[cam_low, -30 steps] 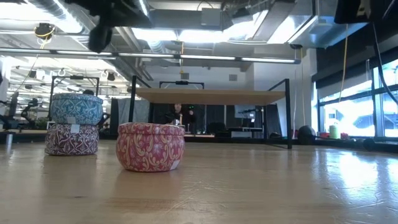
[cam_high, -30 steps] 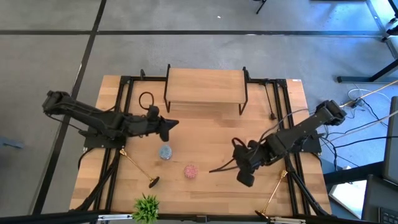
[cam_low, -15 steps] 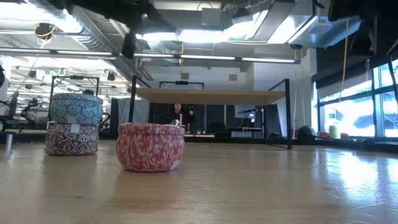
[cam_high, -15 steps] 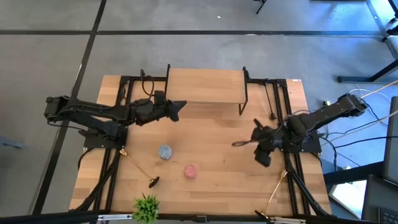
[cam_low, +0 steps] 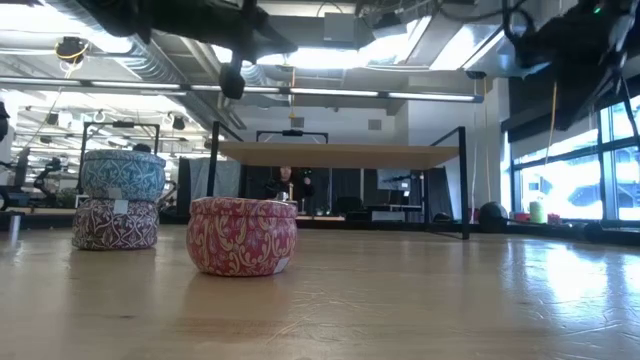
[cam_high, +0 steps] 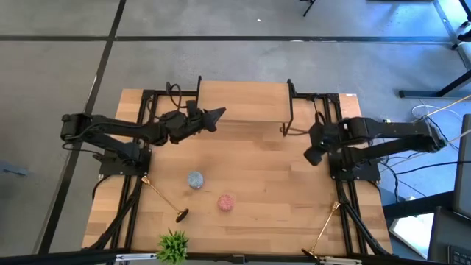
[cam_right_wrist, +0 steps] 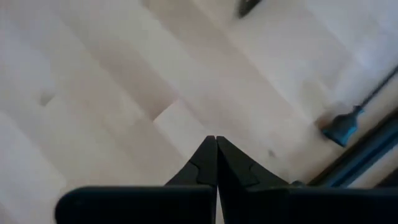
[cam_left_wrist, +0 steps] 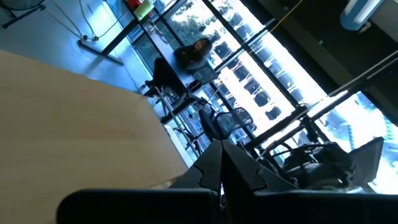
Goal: Pick & Place candle stick holders
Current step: Put the black candle holder on the shelf
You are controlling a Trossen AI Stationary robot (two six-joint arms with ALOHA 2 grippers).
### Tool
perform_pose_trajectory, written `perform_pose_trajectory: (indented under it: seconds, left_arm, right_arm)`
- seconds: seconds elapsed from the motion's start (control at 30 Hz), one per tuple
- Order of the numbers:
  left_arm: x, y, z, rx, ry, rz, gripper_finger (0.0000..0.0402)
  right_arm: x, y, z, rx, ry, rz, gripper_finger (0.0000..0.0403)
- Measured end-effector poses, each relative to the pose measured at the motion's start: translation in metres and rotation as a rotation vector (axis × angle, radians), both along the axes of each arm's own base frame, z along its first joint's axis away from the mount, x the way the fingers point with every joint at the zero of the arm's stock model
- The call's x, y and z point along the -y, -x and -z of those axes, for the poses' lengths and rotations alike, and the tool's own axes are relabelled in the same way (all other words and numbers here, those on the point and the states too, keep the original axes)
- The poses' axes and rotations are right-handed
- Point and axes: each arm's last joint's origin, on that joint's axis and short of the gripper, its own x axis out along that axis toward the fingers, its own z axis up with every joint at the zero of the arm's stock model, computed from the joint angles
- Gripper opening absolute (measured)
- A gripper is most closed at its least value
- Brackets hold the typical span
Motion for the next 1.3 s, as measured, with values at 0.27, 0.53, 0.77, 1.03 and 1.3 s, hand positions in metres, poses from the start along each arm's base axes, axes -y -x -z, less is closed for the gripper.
perform_pose_trajectory:
  seconds: [0.27,0.53,0.77,1.03,1.3]
  left_arm:
    - [-0.008,0.001,-0.001,0.015,0.006,0.039,0.0001]
    - [-0.011,0.003,-0.010,0.073,-0.050,0.273,0.0001]
    - [-0.002,0.024,-0.034,0.071,-0.241,0.368,0.0001]
    - [0.003,0.045,-0.045,0.014,-0.325,0.368,0.0001]
    - [0.004,0.048,-0.046,-0.013,-0.371,0.374,0.0001]
  right_arm:
    - [0.014,0.007,0.003,0.056,-0.055,-0.033,0.0000]
    - [0.022,0.025,0.002,0.021,-0.125,0.055,0.0000]
    - [0.032,0.028,0.002,0.025,-0.046,0.354,0.0000]
    - [0.054,0.013,0.011,-0.026,0.025,0.529,0.0007]
    - [0.090,0.003,0.036,-0.233,0.000,0.692,0.0104]
